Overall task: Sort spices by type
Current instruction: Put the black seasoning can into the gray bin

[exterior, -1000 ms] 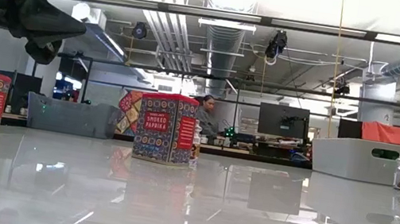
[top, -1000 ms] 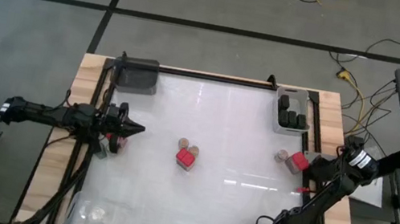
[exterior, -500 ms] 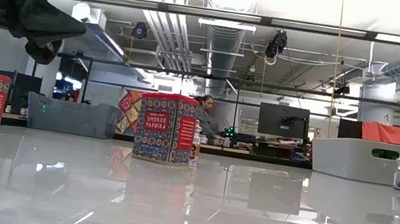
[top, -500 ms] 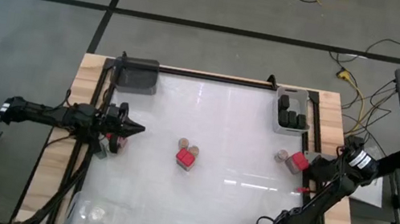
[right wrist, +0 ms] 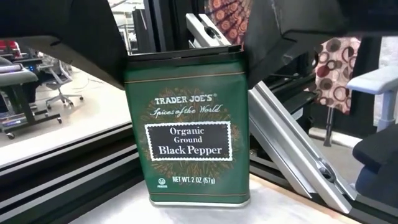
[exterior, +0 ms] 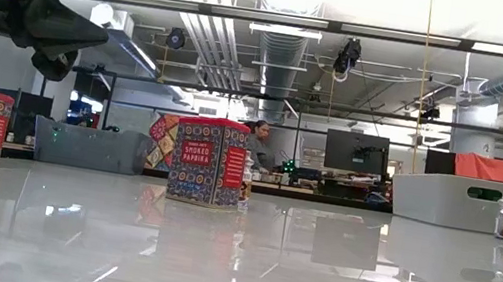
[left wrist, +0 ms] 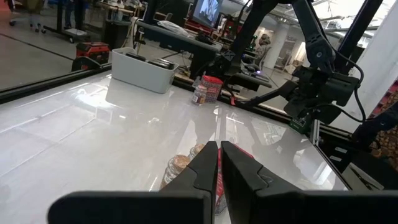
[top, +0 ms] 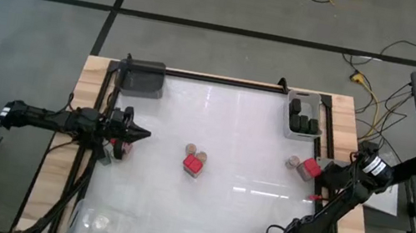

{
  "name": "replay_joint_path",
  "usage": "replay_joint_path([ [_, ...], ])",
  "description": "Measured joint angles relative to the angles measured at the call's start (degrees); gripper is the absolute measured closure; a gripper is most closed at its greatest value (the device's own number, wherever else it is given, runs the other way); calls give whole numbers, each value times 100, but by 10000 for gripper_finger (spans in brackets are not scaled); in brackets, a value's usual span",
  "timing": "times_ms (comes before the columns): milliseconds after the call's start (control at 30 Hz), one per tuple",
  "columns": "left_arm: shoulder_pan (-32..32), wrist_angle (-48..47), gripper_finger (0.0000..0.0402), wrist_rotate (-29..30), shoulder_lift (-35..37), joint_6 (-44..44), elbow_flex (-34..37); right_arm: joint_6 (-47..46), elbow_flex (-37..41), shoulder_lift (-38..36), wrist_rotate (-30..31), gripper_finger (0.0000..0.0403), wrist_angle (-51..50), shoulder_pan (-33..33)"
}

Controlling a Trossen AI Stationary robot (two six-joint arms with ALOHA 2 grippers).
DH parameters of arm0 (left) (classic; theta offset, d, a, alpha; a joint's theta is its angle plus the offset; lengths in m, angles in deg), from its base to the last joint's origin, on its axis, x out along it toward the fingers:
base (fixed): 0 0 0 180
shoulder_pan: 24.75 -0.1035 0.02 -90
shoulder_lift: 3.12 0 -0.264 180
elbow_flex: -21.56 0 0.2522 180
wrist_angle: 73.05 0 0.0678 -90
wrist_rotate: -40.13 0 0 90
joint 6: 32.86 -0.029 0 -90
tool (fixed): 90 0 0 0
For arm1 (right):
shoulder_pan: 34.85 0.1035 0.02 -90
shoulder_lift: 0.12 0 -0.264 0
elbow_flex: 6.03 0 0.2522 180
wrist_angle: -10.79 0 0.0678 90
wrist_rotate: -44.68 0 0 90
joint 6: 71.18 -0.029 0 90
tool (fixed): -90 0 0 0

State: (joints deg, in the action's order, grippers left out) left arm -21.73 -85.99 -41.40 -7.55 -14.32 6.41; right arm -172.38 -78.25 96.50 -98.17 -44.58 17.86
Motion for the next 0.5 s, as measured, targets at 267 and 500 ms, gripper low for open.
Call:
replay_joint_path([
  [267, 1, 0, 398, -2, 0, 0, 0, 811, -538, -39, 327, 132, -1180, -378],
  [500, 1, 0, 398, 0, 0, -1, 0, 2326, -875, -45, 1161, 131, -2506, -1260],
])
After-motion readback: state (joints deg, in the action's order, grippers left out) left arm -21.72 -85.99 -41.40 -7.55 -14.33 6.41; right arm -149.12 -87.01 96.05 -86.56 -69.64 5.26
